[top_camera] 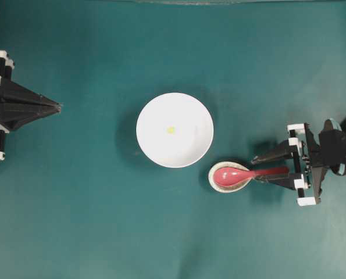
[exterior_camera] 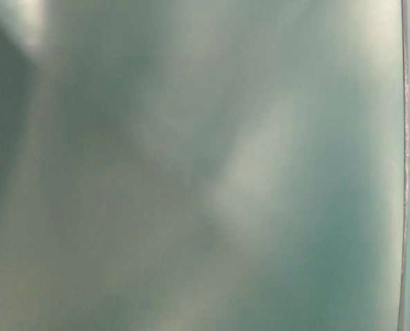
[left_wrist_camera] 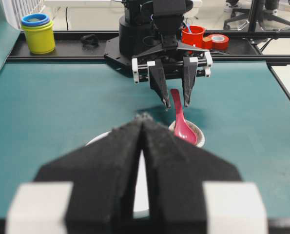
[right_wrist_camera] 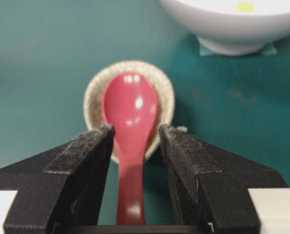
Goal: Scoop the yellow hexagonal prism block from the bowl with a spoon using the right arm.
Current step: 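Close the right gripper on the red spoon handle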
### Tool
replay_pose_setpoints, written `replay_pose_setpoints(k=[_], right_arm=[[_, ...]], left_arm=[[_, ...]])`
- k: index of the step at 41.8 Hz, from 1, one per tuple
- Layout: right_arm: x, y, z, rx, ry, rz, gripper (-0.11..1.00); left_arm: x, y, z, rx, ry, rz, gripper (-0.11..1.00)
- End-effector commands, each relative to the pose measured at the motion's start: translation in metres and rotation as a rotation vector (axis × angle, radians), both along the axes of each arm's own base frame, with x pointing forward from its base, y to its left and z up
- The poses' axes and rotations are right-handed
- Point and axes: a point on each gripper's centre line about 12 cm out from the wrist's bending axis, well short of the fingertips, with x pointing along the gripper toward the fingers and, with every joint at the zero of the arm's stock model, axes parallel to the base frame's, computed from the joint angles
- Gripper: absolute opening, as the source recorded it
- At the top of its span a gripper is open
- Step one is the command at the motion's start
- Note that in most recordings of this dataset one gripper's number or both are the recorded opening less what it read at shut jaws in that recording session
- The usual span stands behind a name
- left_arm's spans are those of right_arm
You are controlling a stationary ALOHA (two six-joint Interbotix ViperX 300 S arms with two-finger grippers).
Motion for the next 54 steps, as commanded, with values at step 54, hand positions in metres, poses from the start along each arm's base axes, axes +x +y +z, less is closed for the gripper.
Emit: replay_pose_setpoints(k=[54], right_arm=[[0.006, 0.007, -0.01, 0.018, 0.063, 0.011, 0.25]], left_arm=[[0.001, 0.0, 0.009, 0.002, -0.008, 0.0, 0.01]])
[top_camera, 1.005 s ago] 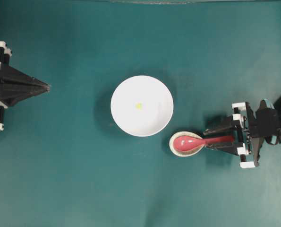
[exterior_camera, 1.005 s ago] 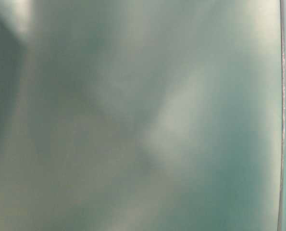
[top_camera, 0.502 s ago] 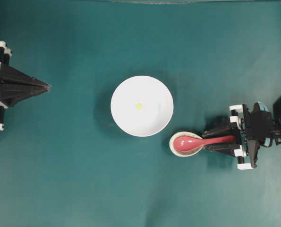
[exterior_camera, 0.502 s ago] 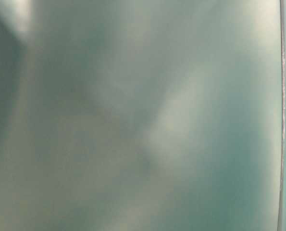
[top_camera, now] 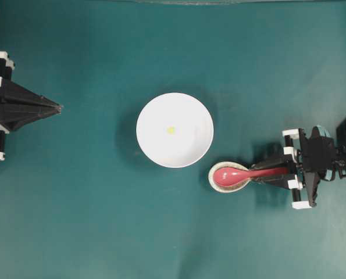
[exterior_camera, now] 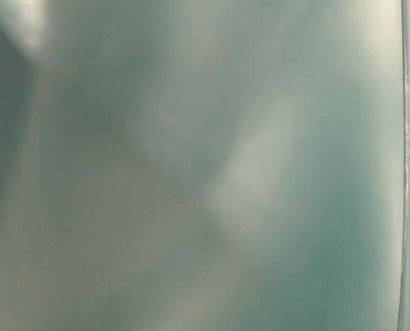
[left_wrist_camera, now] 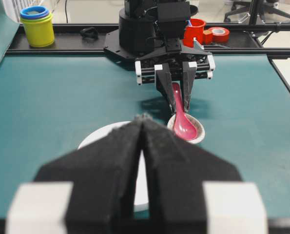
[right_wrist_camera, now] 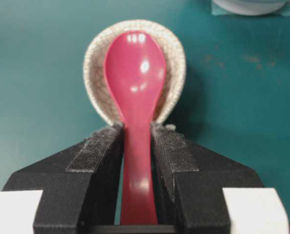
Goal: Scoop the yellow hexagonal prism block from the bowl with a spoon using the right arm.
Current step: 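Close the right gripper on the red spoon handle, then lift the red spoon and carry it over the white bowl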
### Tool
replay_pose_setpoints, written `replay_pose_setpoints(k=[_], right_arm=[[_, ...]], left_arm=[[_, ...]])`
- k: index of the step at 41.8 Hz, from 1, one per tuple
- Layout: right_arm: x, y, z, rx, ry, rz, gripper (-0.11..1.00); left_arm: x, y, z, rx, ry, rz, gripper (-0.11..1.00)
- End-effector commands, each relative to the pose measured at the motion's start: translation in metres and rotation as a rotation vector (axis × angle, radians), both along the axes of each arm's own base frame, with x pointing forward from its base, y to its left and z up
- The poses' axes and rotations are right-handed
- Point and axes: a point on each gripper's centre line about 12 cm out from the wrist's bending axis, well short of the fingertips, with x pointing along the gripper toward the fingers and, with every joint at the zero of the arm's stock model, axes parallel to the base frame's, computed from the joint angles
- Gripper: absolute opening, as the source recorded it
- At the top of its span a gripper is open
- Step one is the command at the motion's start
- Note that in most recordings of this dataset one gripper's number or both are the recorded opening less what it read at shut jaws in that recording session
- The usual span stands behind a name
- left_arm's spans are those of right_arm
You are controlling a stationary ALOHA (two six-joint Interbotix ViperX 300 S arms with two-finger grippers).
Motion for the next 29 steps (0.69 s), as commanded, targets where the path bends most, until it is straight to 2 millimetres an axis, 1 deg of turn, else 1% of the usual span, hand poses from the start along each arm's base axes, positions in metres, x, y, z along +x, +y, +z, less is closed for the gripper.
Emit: replay_pose_setpoints(k=[1, 7, 12, 18, 24, 29], right_arm=[[0.002, 0.002, 0.007, 0.023, -0.034, 0.002, 0.25], [0.002, 0.002, 0.019, 0.053, -0.068, -0.001, 0.25], [0.003, 0.002, 0.035, 0.083, -0.109, -0.004, 0.25], [0.007, -0.001, 0.054, 0.115, -0.116, -0.017, 0.25], [0.013, -0.011, 0.071, 0.133, -0.088, -0.056, 0.25], [0.021, -0.023, 0.088, 0.125, -0.068, -0.09, 0.25]], left_arm=[[0.001, 0.0, 0.011, 0.0, -0.026, 0.0, 0.01], [-0.003, 0.0, 0.013, -0.006, -0.028, 0.002, 0.01], [-0.005, 0.0, 0.017, -0.009, -0.04, 0.0, 0.01], [-0.005, 0.0, 0.018, -0.004, -0.048, 0.002, 0.01], [-0.004, 0.0, 0.018, 0.0, -0.046, 0.002, 0.01], [-0.003, 0.0, 0.017, 0.002, -0.046, 0.0, 0.01]])
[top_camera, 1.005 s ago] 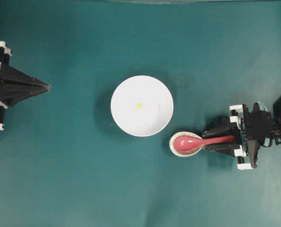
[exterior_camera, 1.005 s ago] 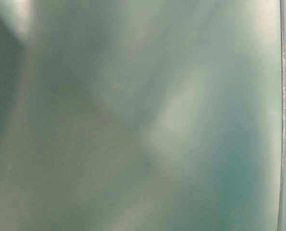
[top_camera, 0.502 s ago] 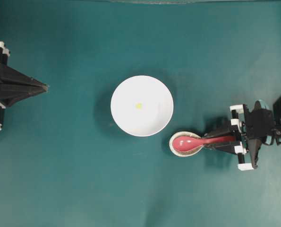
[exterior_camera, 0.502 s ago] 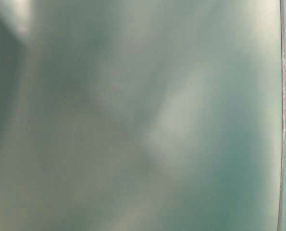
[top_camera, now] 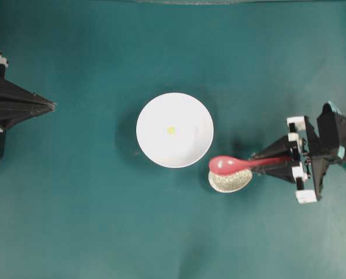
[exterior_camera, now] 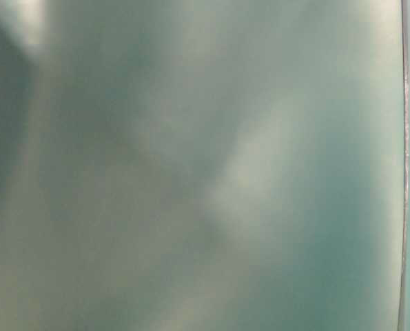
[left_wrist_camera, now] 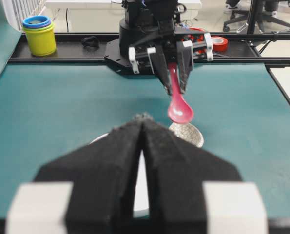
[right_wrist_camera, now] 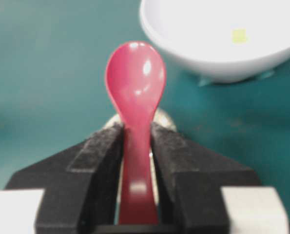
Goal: Scoop the yellow hexagonal prism block from the bowl with a spoon using the right arm.
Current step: 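Lift the red spoon and carry it over the white bowl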
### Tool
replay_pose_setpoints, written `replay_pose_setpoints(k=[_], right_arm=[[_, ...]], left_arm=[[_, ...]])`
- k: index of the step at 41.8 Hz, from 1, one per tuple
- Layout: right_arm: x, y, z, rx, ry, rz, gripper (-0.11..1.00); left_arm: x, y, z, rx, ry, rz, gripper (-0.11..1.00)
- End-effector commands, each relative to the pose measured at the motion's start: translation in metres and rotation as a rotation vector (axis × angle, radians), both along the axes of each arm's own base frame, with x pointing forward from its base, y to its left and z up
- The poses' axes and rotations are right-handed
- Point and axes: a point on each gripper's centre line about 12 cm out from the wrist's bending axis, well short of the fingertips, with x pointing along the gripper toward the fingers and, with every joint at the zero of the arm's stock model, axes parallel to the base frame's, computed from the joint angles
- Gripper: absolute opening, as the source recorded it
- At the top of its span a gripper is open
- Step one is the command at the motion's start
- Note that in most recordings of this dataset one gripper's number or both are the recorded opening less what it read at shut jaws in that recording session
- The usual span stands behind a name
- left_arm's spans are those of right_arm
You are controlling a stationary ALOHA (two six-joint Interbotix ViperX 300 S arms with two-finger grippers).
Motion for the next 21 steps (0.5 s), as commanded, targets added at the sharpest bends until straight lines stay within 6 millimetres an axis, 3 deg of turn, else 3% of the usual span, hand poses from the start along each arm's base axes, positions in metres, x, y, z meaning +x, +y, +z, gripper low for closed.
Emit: replay_pose_setpoints(k=[1, 12, 21], right_arm=[[0.01, -0.009, 0.022, 0.004, -0.006, -0.025, 0.25], [0.034, -0.045, 0.063, 0.011, 0.155, -0.086, 0.25], [0.052, -0.065, 0.078, 0.023, 0.318, -0.09, 0.25]], left_arm=[[0.003, 0.0, 0.008, 0.003, -0.026, 0.001, 0.01], [0.007, 0.0, 0.005, 0.003, -0.018, 0.001, 0.01], [0.008, 0.0, 0.004, 0.003, -0.014, -0.001, 0.01]])
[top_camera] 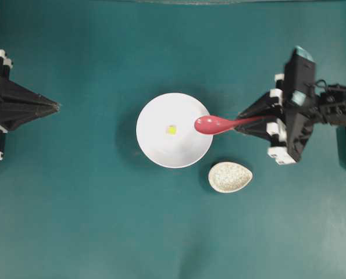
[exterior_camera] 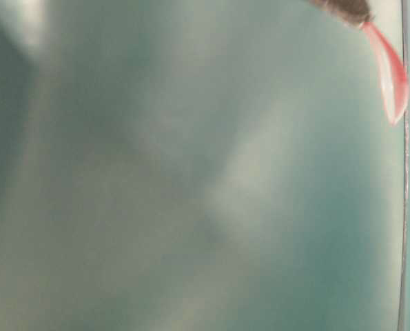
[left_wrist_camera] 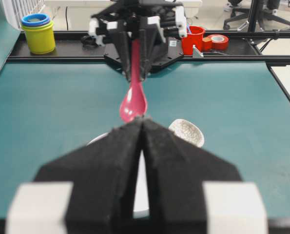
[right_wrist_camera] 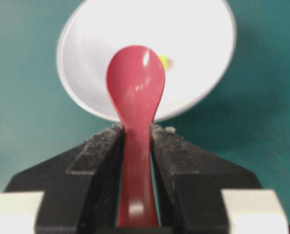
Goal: Scoop the yellow hexagonal prism block from the bowl with a spoon using the right arm.
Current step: 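Lift the red spoon and carry it over the white bowl, then lower the spoon into the bowl and push it under the yellow block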
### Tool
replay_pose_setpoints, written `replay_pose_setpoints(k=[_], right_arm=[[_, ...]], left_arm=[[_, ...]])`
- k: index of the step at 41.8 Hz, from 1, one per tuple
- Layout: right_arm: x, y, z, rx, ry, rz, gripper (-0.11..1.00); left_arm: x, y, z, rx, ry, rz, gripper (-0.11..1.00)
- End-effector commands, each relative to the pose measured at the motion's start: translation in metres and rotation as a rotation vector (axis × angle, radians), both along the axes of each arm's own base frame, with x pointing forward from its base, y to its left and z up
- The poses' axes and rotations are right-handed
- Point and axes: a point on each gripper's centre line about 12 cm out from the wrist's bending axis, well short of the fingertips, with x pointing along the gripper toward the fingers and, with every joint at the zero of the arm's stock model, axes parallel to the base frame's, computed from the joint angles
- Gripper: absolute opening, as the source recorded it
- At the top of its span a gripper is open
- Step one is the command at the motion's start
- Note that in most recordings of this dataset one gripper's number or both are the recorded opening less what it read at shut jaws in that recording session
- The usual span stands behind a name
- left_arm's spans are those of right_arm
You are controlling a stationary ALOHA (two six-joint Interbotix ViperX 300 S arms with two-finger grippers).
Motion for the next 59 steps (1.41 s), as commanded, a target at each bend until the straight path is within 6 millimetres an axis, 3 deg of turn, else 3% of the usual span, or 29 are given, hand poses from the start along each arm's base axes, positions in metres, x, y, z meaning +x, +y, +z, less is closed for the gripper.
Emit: replay_pose_setpoints(k=[1, 29, 59], right_arm=[[0.01, -0.008, 0.013, 0.005, 0.042, 0.001, 0.25], [0.07, -0.021, -0.002, 0.018, 0.378, 0.084, 0.25], [0.095, -0.025, -0.034, 0.018, 0.462, 0.093, 0.25]], left_arm=[[0.003, 0.0, 0.007, 0.003, -0.017, 0.001, 0.01], [0.004, 0.0, 0.004, 0.006, -0.005, -0.001, 0.01], [0.004, 0.0, 0.004, 0.006, -0.005, -0.001, 0.01]])
